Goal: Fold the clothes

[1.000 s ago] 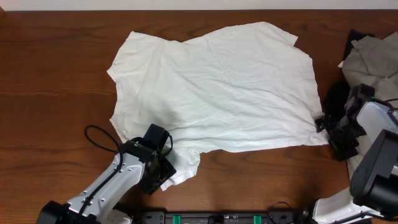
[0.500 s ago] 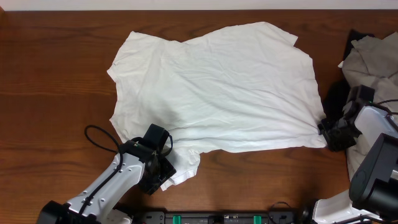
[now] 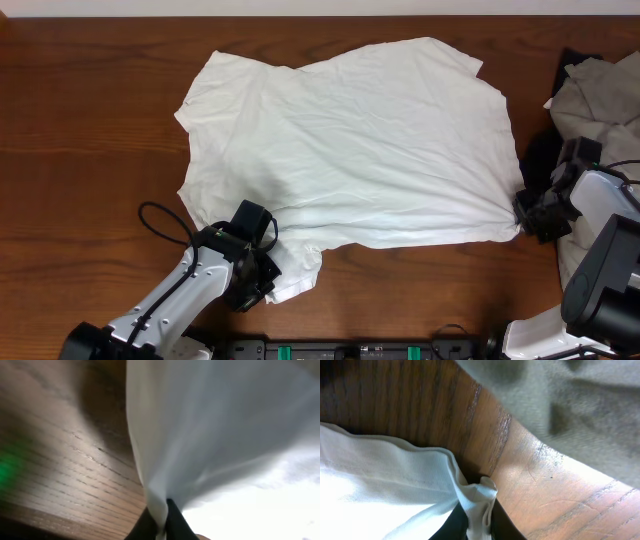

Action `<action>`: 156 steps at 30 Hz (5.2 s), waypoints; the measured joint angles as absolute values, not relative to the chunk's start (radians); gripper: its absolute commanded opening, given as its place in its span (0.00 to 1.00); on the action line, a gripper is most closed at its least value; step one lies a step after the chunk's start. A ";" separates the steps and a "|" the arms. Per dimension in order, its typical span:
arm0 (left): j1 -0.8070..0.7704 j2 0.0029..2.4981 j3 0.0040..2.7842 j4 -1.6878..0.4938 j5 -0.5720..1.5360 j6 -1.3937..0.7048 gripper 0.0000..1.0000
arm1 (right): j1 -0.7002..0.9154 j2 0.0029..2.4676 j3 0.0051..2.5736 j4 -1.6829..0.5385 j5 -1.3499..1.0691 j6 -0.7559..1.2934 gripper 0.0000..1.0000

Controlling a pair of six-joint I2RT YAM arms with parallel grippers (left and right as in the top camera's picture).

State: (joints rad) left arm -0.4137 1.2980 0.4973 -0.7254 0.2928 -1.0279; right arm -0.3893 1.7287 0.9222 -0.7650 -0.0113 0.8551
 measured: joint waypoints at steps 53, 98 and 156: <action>-0.414 1.098 0.811 -1.004 -0.021 -0.960 0.06 | -0.389 1.554 0.955 -1.034 0.053 0.845 0.01; -0.329 1.320 0.812 -0.519 -0.247 -0.774 0.07 | -0.270 1.554 0.957 -0.708 0.061 0.845 0.02; -0.329 1.357 0.888 -0.478 -0.421 -0.546 0.98 | -0.190 1.679 1.072 -0.749 0.210 0.673 0.99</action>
State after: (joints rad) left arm -0.3290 1.3571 0.8875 -0.4782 -0.4213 -0.5457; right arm -0.1902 1.6787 1.0721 -0.7486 0.2104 0.6735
